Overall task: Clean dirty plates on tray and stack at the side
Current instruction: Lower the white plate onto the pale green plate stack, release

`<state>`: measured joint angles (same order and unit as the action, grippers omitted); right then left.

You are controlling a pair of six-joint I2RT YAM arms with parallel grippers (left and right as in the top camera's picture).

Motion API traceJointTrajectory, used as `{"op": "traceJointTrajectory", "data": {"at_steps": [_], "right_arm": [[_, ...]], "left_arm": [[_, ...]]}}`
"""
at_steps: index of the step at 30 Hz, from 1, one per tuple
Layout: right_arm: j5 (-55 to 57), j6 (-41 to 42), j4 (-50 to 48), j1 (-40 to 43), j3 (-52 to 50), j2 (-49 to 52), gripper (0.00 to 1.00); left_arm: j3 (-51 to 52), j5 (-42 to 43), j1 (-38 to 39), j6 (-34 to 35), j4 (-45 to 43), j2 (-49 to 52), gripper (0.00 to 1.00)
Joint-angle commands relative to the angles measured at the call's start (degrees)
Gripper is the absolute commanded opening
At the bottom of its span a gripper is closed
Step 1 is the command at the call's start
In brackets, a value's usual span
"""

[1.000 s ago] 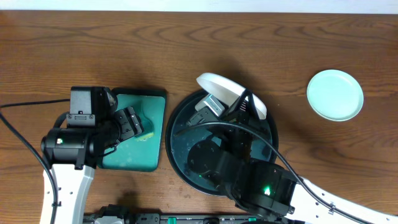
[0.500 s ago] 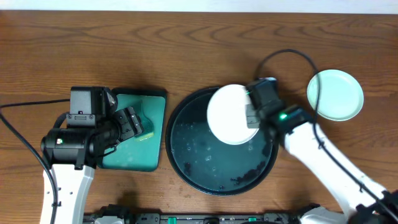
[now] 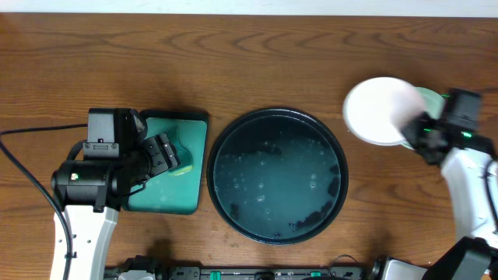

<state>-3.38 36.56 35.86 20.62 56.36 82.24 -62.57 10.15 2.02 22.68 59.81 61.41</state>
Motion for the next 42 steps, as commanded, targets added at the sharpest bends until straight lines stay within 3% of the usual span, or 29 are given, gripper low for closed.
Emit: {"op": "traceJointTrajectory", "data": {"at_steps": [1, 7, 19, 22, 23, 25, 26, 28, 32, 34, 35, 37, 38, 42], "right_arm": [[-3.8, 2.6, 0.7, 7.2, 0.9, -1.2, 0.02], [-3.8, 2.2, 0.7, 14.7, 0.9, 0.0, 0.02], [-3.7, 2.2, -4.0, 15.5, 0.9, 6.1, 0.04], [-3.8, 2.2, -5.7, 15.5, 0.9, 6.1, 0.3], [-3.8, 2.2, -6.1, 15.5, 0.9, 6.1, 0.53], [-4.3, 2.2, -6.4, 15.5, 0.9, 6.1, 0.86], [-5.0, 2.2, -6.4, 15.5, 0.9, 6.1, 0.93], [-7.2, 1.7, -6.9, 15.4, 1.0, 6.1, 0.94], [-13.6, -1.6, -9.6, 14.9, 1.0, 5.6, 0.91], [-13.8, -1.9, -10.2, 14.3, 1.0, 5.2, 0.83], [-13.4, -2.7, -10.3, 14.0, 1.0, 5.0, 0.76], [-10.7, -2.5, -8.2, 13.5, 1.0, 5.0, 0.19], [-8.2, -0.1, -5.7, 13.5, 1.0, 5.1, 0.01], [-0.7, 8.9, 4.6, 13.5, 0.9, 6.8, 0.02]], "left_arm": [[-0.3, -0.3, -0.2, 0.3, 0.2, 0.0, 0.82], [-0.3, -0.3, -0.2, 0.3, 0.1, 0.0, 0.82], [-0.3, -0.3, -0.2, 0.2, 0.2, 0.0, 0.82], [-0.3, -0.3, -0.2, 0.3, 0.2, 0.0, 0.82], [-0.3, -0.3, -0.2, 0.3, 0.2, 0.0, 0.82], [-0.3, -0.3, -0.2, 0.3, 0.2, 0.0, 0.82], [-0.3, -0.3, -0.2, 0.3, 0.2, 0.0, 0.82], [-0.3, -0.3, -0.2, 0.3, 0.2, 0.0, 0.82], [-0.3, -0.3, -0.2, 0.3, 0.2, 0.0, 0.82], [-0.3, -0.3, -0.2, 0.3, 0.2, 0.0, 0.82], [-0.3, -0.3, -0.2, 0.3, 0.2, 0.0, 0.82], [-0.3, -0.3, -0.2, 0.3, 0.2, 0.0, 0.82], [-0.3, -0.3, -0.2, 0.3, 0.2, 0.0, 0.82], [-0.3, -0.3, -0.2, 0.3, 0.1, 0.0, 0.82]]}}
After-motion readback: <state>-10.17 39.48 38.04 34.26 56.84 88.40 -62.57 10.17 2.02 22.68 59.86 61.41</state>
